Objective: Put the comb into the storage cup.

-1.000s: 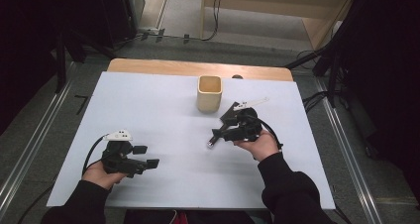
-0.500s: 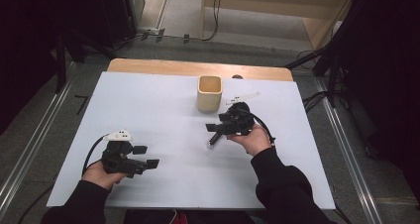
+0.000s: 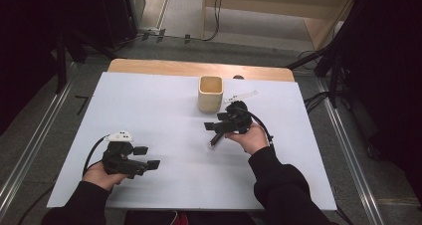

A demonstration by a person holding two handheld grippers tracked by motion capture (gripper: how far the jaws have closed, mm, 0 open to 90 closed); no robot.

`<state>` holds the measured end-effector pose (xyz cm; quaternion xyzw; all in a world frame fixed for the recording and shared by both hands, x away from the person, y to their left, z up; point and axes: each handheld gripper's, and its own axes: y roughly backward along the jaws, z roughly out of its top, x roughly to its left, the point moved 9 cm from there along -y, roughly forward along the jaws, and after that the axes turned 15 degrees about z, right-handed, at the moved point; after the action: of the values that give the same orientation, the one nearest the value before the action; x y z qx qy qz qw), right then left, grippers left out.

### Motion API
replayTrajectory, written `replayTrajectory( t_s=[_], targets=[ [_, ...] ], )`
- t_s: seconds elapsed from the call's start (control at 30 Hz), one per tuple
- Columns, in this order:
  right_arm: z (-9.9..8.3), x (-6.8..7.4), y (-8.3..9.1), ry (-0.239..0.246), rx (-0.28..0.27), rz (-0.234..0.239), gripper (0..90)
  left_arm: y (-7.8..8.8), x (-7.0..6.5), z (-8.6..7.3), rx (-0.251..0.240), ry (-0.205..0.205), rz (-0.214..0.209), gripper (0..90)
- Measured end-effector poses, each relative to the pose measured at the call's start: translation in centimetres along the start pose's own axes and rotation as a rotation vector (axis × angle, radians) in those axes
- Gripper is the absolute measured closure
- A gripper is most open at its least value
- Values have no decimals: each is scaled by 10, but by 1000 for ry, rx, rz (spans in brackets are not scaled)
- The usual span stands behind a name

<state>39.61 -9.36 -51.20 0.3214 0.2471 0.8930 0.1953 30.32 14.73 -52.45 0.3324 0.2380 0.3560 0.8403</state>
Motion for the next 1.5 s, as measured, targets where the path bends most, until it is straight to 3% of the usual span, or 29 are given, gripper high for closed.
replayTrajectory(
  t_s=[0.23, 0.53, 0.7, 1.07, 1.5],
  targets=[
    [-3, -1, -6, 1, 22, -2, 342, 0, 0, 0, -1, -1, 0, 212],
    [-20, -9, -14, -46, 46, -3, 877, 1, 0, 1, -7, 0, 0, 212],
    [-33, -15, -26, -81, 104, -3, 878, 2, 0, 0, -5, -6, 4, 212],
    [-47, -17, -38, -88, 178, -12, 877, 2, 0, 0, -7, -10, 6, 212],
    [-53, -22, -29, -110, 177, -13, 877, 3, 1, 0, -6, -9, 7, 212]
  ],
)
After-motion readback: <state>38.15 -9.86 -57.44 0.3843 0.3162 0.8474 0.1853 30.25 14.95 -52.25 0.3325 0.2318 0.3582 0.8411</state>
